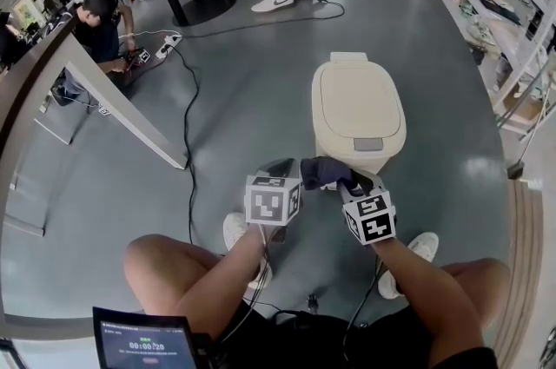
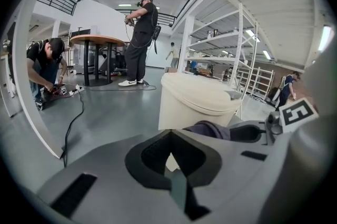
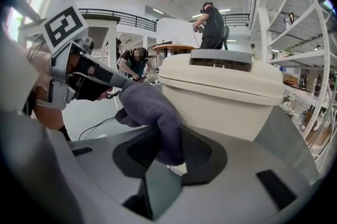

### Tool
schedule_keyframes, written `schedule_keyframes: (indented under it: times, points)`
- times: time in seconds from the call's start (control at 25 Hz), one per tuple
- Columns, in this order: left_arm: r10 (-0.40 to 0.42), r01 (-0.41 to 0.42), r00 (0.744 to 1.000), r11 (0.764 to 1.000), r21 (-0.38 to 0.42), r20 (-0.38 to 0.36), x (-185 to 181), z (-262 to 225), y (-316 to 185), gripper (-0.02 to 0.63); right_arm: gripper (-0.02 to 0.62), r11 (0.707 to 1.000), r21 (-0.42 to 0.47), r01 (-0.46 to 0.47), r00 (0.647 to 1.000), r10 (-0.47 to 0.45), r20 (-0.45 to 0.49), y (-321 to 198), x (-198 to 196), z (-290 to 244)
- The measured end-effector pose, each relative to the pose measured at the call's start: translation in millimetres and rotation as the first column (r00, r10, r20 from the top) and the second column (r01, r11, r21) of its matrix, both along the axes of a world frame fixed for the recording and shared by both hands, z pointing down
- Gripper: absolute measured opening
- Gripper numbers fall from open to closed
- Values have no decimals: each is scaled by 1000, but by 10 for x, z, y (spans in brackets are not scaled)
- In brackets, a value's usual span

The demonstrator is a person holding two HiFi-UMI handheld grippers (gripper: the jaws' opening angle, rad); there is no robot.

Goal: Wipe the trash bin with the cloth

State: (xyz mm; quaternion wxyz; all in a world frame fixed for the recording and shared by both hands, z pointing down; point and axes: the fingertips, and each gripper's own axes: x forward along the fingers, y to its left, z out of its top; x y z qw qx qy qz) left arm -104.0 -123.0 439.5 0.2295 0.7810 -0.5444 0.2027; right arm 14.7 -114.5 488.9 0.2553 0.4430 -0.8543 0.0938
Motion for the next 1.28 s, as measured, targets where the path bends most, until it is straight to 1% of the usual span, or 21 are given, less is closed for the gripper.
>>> schedule_keyframes:
  times: [0.12,0.36,0.6,0.92,1.0,1.16,1.28]
  points:
    - [16,-16,1000,1000,1,3,65,-20,-11,-2,115,1000,0,-10,1000,10,3,18,59,-26]
    - [50,-50,999,999,-2,20,295,32,-6,-2,115,998,8,-62,998,62,6,26,434,-24]
    - [73,-72,997,997,-18,35,373,94,28,-2,115,992,9,-126,992,126,4,23,764,-38]
    - [91,-90,995,996,-28,48,425,130,34,-2,115,982,7,-191,982,191,-9,4,1058,-42]
    - [95,-93,994,995,-28,51,429,135,25,-2,115,978,13,-209,978,209,-9,-23,1127,-55]
    - [101,-99,994,995,-31,52,463,145,29,-2,115,959,10,-283,958,283,40,-67,1288,-56]
    - [107,-105,993,994,-33,54,500,171,22,-2,115,955,10,-296,955,296,36,-66,1361,-2]
